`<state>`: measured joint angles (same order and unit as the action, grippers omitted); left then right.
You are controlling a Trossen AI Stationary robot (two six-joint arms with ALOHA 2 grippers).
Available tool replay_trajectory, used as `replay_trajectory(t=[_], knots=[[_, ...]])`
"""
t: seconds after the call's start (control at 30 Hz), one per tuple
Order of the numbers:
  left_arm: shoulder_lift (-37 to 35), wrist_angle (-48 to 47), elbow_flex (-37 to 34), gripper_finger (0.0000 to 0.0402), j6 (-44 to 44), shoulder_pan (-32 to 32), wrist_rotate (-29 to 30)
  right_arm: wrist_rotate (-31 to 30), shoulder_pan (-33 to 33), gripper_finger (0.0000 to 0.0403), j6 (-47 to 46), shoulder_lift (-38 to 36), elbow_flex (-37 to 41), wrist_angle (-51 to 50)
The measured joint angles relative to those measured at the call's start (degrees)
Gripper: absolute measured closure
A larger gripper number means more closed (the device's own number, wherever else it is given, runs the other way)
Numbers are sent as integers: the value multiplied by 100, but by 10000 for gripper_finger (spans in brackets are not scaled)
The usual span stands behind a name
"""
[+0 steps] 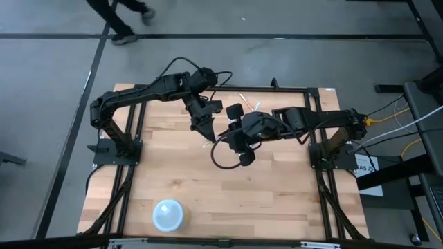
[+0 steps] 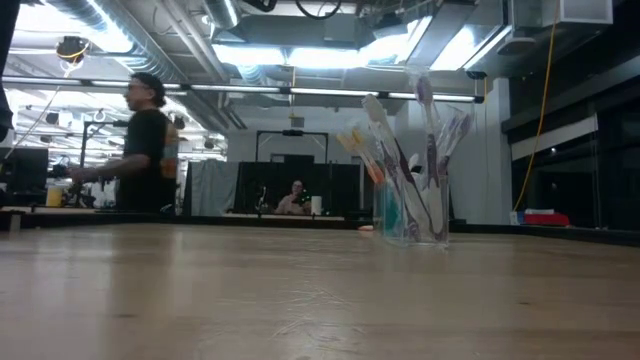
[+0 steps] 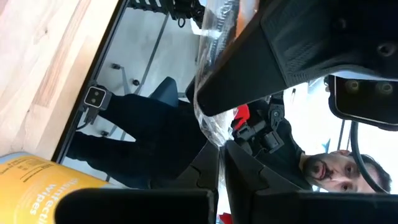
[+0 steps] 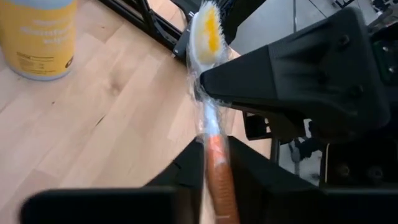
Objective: Pick & Place toothbrushing station
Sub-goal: Put the orange toothbrush into the transparent organizer
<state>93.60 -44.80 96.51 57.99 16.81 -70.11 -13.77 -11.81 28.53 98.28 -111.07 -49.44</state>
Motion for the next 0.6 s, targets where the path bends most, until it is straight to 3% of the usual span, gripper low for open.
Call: replay_trajectory(t=[0.07,0.33,0.6], knots=[[0,25,0,393,-1,2,1,-32,-27,363,-2,0,0,-35],[-58,176,17,339,-193,246,467,-525,50,365,-668,-31,14,-51],[-612,332,20,263,-387,746,893,-508,451,365,-948,-269,15,247]])
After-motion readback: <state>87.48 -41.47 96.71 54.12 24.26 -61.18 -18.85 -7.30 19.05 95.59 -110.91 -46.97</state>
